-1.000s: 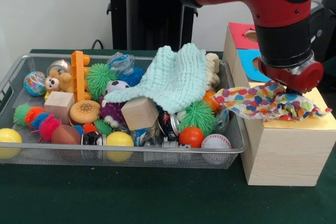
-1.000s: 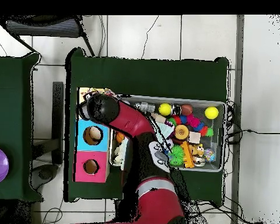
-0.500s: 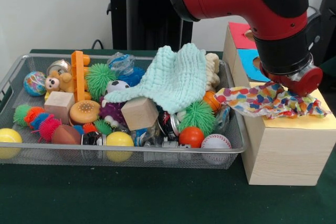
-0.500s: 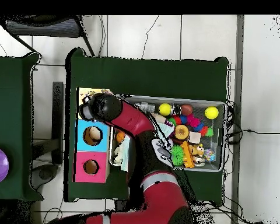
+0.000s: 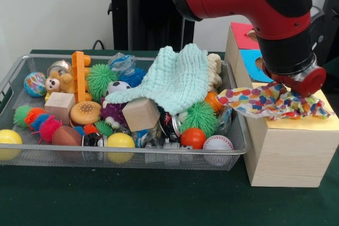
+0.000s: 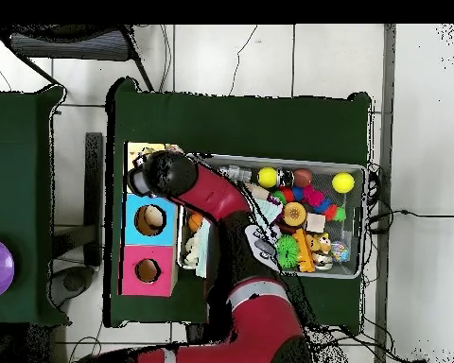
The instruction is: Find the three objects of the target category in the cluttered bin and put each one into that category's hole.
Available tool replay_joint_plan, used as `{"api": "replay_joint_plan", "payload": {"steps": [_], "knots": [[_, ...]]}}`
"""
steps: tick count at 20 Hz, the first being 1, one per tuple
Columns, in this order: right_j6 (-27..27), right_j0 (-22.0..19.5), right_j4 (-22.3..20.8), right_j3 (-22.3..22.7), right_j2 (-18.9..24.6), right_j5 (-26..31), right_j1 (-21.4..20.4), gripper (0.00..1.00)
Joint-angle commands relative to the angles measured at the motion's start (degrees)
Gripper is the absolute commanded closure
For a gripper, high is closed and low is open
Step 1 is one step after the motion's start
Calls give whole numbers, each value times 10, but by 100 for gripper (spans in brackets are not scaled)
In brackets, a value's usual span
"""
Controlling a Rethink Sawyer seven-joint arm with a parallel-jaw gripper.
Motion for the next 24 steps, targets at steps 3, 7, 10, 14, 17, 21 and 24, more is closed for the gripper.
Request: {"api": "replay_joint_plan", "payload": {"steps": [3,7,10,14,17,21,24], "knots": [[46,33,-39,43,-4,62,-33,100],[74,68,-62,30,-61,74,-56,100],[87,85,-69,23,-92,78,-67,100],[84,89,-64,15,-98,89,-62,100],[83,94,-62,10,-101,97,-59,100],[85,98,-61,8,-105,100,-57,100],[86,100,-64,8,-111,113,-62,100]]}}
